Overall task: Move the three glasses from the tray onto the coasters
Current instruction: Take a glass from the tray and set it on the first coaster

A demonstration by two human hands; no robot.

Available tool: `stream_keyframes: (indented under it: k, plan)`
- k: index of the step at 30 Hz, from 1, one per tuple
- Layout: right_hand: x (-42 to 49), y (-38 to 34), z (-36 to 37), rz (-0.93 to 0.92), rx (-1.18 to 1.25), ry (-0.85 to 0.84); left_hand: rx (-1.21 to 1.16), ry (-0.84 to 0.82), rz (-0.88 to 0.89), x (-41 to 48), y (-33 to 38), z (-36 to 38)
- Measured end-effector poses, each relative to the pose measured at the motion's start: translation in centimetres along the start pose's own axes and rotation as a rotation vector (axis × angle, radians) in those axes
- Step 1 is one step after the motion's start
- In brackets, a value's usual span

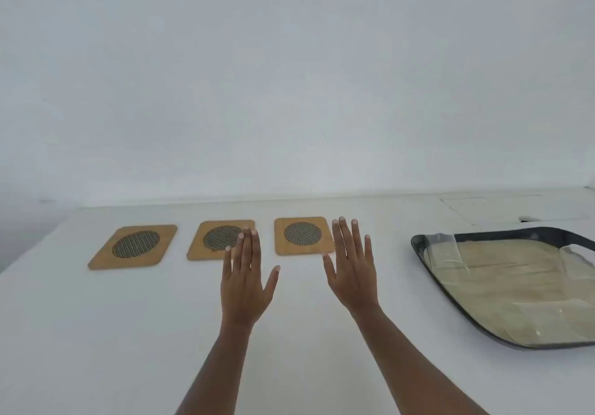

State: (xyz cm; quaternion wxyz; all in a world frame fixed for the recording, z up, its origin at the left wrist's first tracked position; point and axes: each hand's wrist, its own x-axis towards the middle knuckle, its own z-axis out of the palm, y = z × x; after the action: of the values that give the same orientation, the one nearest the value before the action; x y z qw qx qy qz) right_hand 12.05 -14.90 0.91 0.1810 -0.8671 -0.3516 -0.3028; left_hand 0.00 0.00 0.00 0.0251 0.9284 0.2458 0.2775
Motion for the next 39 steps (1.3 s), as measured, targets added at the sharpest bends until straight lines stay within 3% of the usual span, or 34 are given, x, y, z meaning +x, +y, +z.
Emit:
stream_keyframes:
  k: [12, 16, 23, 39]
  plan:
    - [-4.5, -0.2, 2.6, 0.048, 0.075, -0.241, 0.007, -0.158, -0.066, -3.7, -0.8, 3.5]
    - [-5.4, 0.2, 4.0, 0.087, 0.106, -0.46, -0.042, -0.22, -0.094, -3.9, -1.1, 4.4]
    - [-5.7, 0.2, 4.8, 0.176, 0.156, -0.645, -0.02, -0.389, -0.162, -3.9, -1.5, 5.2]
    - [-6.0, 0.2, 4.7, 0.212, 0.154, -0.629, -0.052, -0.418, -0.171, -3.7, -1.4, 5.0]
